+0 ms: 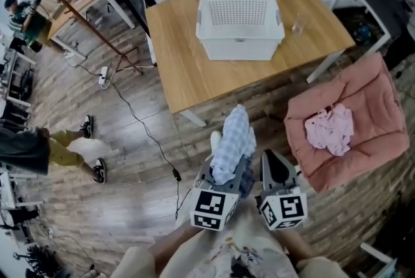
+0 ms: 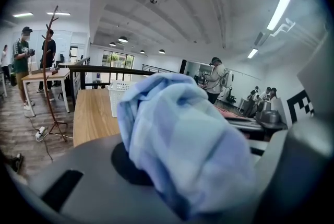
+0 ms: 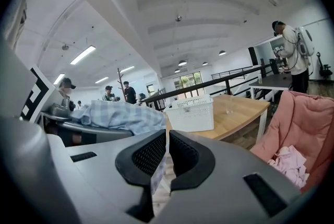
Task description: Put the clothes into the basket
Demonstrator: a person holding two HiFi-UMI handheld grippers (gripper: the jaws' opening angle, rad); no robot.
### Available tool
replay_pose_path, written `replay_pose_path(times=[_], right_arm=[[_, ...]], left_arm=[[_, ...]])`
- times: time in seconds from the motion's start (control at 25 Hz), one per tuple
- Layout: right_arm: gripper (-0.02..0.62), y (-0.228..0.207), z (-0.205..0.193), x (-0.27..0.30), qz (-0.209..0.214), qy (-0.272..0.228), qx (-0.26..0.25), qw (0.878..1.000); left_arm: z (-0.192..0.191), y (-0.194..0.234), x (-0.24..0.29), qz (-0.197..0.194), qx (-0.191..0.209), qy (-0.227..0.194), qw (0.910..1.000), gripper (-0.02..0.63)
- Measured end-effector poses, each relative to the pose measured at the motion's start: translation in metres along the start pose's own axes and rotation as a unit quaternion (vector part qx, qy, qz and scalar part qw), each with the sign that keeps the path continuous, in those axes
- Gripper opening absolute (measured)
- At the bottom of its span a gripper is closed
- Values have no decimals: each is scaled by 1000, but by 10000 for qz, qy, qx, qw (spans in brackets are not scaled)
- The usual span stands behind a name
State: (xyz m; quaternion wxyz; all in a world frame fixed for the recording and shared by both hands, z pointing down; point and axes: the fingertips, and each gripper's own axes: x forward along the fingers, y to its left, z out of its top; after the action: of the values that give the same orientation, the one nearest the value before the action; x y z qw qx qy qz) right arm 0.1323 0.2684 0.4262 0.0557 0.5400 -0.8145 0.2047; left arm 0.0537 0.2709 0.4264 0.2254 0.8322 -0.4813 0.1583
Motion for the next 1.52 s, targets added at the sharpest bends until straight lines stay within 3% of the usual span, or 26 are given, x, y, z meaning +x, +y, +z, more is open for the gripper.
replay_pose_path(times=[0.44,1.0,1.52], right_arm=[[34,-5,42,108,-164,114,-176,9996],[34,8,92,230,-454,20,-124,9989],[34,3,108,268,-570,68,-100,9983]], left_arm=[[63,77,65,-205,-182,-141,9995,114],[143,173,112,-544,27,-266,9982,115],[186,195,134,-705,-12,-388,9968,115]])
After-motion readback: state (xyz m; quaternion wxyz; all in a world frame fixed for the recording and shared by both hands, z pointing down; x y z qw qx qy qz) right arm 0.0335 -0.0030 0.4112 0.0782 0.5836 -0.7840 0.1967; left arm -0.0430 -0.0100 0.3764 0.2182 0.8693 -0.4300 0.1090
